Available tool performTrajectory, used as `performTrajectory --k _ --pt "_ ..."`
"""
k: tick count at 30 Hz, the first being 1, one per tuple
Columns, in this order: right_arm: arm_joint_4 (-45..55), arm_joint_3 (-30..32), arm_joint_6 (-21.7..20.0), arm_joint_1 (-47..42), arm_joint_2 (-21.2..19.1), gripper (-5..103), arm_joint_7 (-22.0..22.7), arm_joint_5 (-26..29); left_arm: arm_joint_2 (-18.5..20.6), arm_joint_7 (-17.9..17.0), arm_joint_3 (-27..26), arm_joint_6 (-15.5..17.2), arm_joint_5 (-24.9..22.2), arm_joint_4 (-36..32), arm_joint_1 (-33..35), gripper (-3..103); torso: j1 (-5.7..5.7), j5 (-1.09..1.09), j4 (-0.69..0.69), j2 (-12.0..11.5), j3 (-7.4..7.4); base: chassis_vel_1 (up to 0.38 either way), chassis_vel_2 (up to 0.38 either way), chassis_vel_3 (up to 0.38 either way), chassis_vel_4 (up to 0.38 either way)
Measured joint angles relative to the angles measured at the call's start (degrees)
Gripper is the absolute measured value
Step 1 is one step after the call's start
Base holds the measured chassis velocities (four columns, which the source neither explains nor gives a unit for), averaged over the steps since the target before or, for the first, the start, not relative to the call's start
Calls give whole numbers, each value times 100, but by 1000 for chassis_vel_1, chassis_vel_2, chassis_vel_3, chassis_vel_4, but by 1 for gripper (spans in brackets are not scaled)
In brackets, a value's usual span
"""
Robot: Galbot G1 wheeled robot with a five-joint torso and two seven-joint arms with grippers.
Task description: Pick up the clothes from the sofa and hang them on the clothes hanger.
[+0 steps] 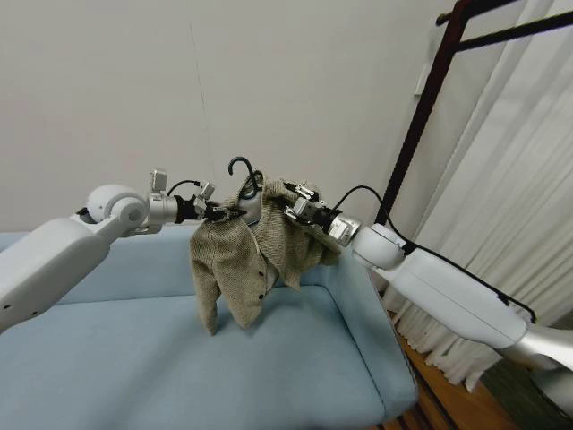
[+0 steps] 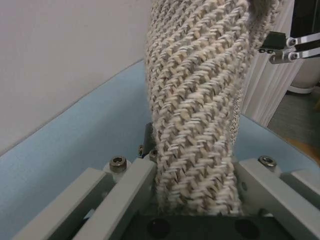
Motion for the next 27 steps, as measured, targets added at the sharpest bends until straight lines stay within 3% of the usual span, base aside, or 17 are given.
performTrajectory --k 1,2,4,6,7,8,10,12,14,18,21,23,27 --pt "27 -11 0 52 -81 59 -132 209 16 37 15 -24 64 -9 -1 8 0 0 0 0 0 0 0 0 0" --pt "65 -20 0 157 -202 70 -346 555 46 110 36 -65 191 -14 -1 8 0 -1 0 0 0 0 0 0 0" --pt "86 -23 0 206 -255 70 -425 708 58 131 44 -76 239 -15 -1 8 0 -1 0 0 0 0 0 0 0" --pt "174 -23 1 359 -418 81 -674 1211 91 165 66 -98 348 -14 -1 8 0 -1 0 0 0 0 0 0 0" --pt "273 -23 -25 430 -517 81 -771 1442 101 175 69 -107 390 -4 0 8 0 -1 0 0 0 0 0 0 0" --pt "404 -23 -85 490 -630 91 -845 1674 111 184 69 -111 422 9 1 8 0 -2 1 0 0 0 0 0 0" --pt "509 -27 -138 526 -712 91 -880 1847 119 203 69 -116 448 16 1 8 0 -2 0 0 0 0 0 0 0" --pt "683 -53 -250 591 -852 99 -901 2158 151 281 69 -146 537 21 -7 8 0 -2 0 0 0 0 0 0 0" --pt "726 -32 -570 725 -1018 100 -1162 2741 209 374 84 -195 655 -8 -32 8 -1 -1 0 0 -1 0 0 0 0" --pt "545 -3 -855 922 -1043 100 -1611 3223 256 561 105 -290 906 -25 -34 8 -1 -1 -1 0 -1 0 0 0 0" --pt "231 -303 -1329 1331 -939 100 -1796 4087 342 1094 171 -743 1325 9 -44 8 0 0 2 0 0 0 0 0 0" --pt "219 -337 -1448 1384 -928 100 -1807 4228 355 1197 187 -847 1374 21 -52 8 0 -1 2 0 0 0 0 0 0" --pt "183 -674 -2474 1791 -864 100 -1957 4970 432 1673 195 -1178 1699 -3 -79 8 -1 -2 0 0 0 0 0 0 0"
